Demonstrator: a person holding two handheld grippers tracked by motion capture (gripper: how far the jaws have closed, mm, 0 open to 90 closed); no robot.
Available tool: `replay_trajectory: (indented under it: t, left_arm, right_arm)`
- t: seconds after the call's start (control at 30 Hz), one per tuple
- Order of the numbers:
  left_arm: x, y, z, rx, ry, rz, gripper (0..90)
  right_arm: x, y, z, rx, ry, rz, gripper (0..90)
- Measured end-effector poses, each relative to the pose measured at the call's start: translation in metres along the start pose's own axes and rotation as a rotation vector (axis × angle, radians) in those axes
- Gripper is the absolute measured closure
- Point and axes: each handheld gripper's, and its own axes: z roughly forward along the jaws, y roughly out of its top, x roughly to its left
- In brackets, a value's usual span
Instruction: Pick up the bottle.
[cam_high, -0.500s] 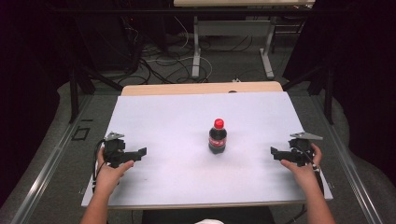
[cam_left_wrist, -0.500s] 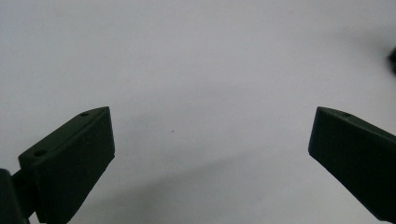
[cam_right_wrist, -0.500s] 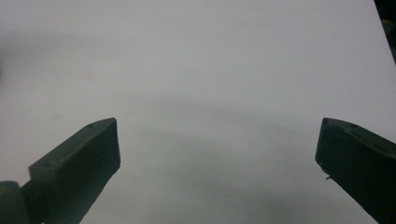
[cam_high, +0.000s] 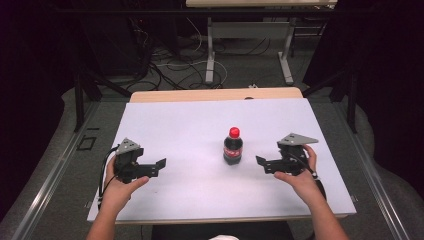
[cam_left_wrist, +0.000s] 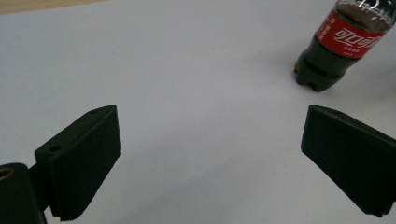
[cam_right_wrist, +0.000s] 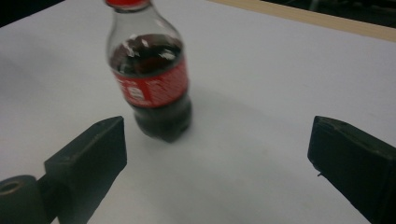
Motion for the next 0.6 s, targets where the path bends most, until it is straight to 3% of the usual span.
replay_trajectory:
  t: [0.03,0.07,0.13,0.17,0.4,0.6]
  left_arm:
    - [-0.002,0.001,0.000,0.007,-0.005,0.003,4.9]
    - [-0.003,0.001,0.000,0.009,-0.008,0.008,4.5]
    - [-0.006,0.001,0.001,0.007,-0.019,0.015,4.1]
    - [-0.007,0.001,0.002,0.010,-0.020,0.017,3.8]
    - [-0.008,-0.001,0.005,0.017,-0.023,0.027,3.5]
    - [-0.008,-0.003,0.006,0.034,-0.024,0.024,3.5]
  right_arm:
    - [0.000,0.000,0.000,0.000,0.000,0.000,4.6]
    - [0.010,0.006,0.012,0.005,0.034,-0.039,5.9]
    - [0.015,0.009,0.017,0.021,0.037,-0.050,6.7]
    - [0.023,0.013,0.029,0.039,0.049,-0.082,7.2]
    - [0.035,0.021,0.057,0.071,0.067,-0.116,14.9]
    - [0.037,0.023,0.073,0.069,0.078,-0.104,15.1]
